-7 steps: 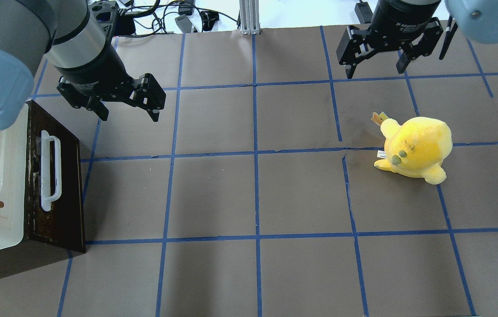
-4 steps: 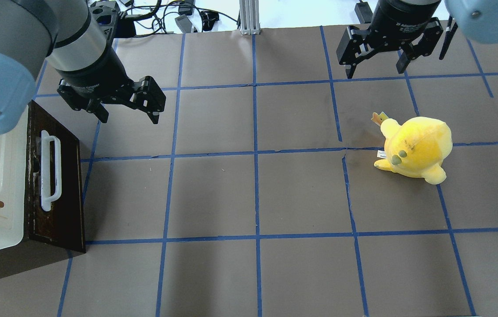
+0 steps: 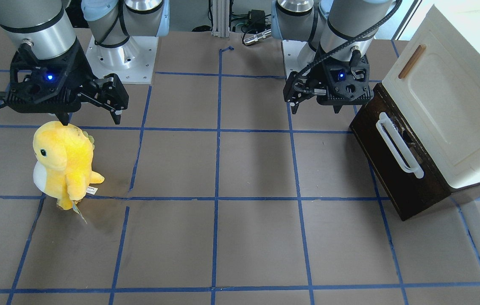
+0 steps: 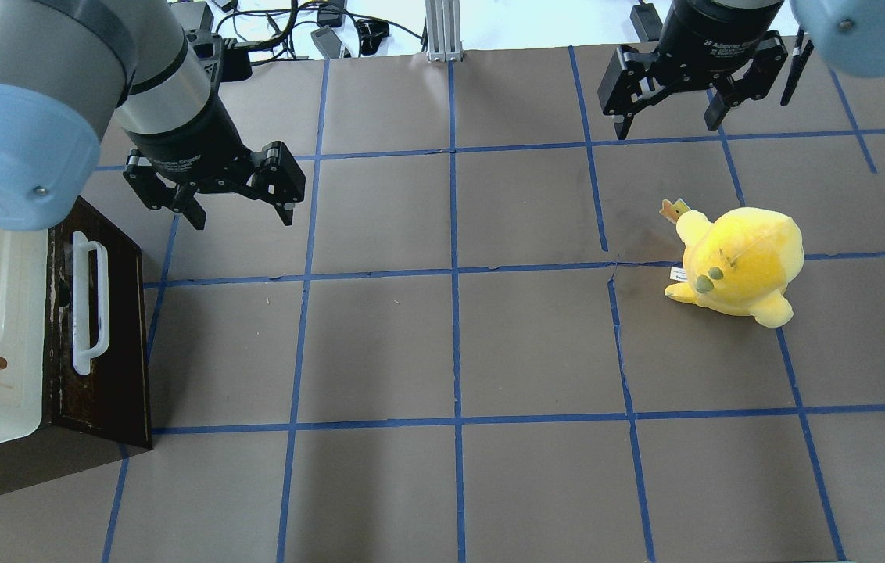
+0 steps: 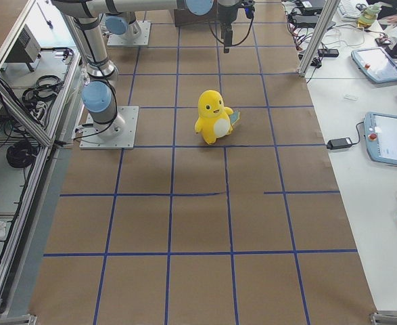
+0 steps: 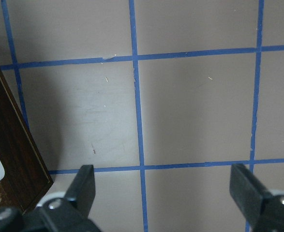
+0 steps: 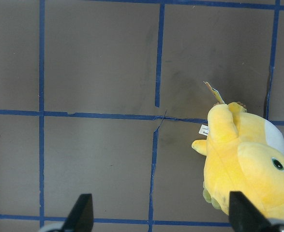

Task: Pull drawer sideways
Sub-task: 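Move the left gripper down to the white drawer handle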

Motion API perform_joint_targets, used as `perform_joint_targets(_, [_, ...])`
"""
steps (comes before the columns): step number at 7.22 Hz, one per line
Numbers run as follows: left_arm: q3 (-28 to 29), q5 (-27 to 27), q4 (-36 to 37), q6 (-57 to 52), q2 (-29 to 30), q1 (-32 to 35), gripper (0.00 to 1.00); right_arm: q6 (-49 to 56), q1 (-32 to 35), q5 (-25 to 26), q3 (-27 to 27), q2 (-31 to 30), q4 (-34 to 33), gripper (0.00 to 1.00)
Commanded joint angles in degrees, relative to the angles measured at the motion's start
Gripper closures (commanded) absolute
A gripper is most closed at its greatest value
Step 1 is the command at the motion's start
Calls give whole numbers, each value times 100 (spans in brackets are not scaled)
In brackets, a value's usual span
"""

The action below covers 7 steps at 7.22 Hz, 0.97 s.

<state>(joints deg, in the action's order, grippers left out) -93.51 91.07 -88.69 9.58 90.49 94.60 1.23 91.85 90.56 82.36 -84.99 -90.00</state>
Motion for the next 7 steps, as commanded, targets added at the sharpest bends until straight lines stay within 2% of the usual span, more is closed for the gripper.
perform_joint_targets(1, [-315, 382, 140, 589, 345, 6, 0, 0, 0, -3, 0, 0, 0, 0])
perform_joint_targets(2, [-500, 1108, 159, 789, 529, 6, 0, 0, 0, -3, 0, 0, 0, 0])
perform_joint_targets(4, [-764, 1613, 455, 775, 977, 6, 0, 0, 0, -3, 0, 0, 0, 0])
perform_joint_targets(5, [-948, 2373, 475, 756, 1188, 6, 0, 9, 0, -3, 0, 0, 0, 0])
perform_joint_targets(7, [-1081, 3509, 397, 791, 1549, 32, 0, 0, 0, -3, 0, 0, 0, 0])
